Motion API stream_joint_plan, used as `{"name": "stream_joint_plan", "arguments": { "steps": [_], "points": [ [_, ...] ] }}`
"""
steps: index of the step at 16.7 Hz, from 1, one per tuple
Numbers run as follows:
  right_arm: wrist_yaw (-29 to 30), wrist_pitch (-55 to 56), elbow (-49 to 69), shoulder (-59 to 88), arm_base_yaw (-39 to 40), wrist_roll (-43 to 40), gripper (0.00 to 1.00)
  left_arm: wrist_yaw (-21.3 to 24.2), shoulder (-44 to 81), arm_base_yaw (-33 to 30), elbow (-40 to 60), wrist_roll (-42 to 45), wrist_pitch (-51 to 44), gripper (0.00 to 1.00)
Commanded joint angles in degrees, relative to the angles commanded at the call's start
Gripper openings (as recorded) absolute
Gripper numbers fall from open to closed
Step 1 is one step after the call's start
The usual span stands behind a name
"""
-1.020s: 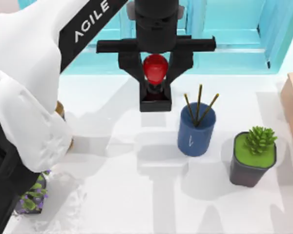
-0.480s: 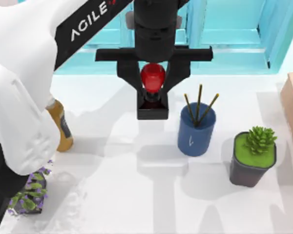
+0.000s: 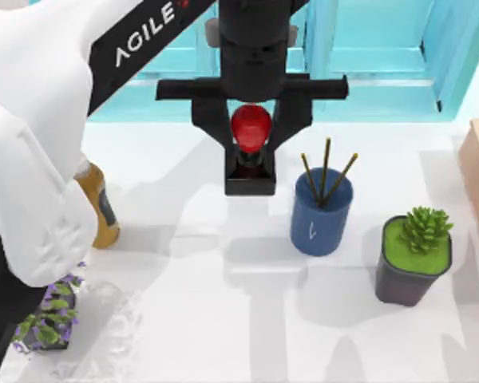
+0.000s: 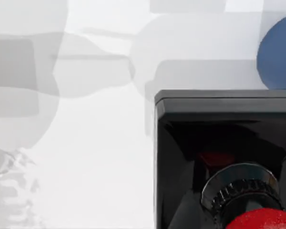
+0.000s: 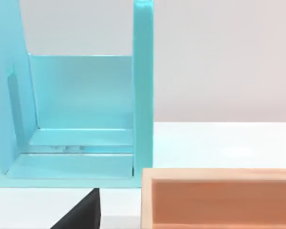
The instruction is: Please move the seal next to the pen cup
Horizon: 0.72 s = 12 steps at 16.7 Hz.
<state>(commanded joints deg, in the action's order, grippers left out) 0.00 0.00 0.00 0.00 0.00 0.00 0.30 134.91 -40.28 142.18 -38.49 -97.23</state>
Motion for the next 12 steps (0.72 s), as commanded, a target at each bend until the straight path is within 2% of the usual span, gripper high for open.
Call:
{"name": "stream_joint_plan", "arguments": {
  "steps": [6,12],
  "points": [
    [0.00,0.00,0.00,0.00,0.00,0.00,1.00,0.00,0.00,0.00,0.00,0.00,0.00,0.98],
    [0.00,0.00,0.00,0.00,0.00,0.00,1.00,0.00,0.00,0.00,0.00,0.00,0.00,1.00]
  ]
}}
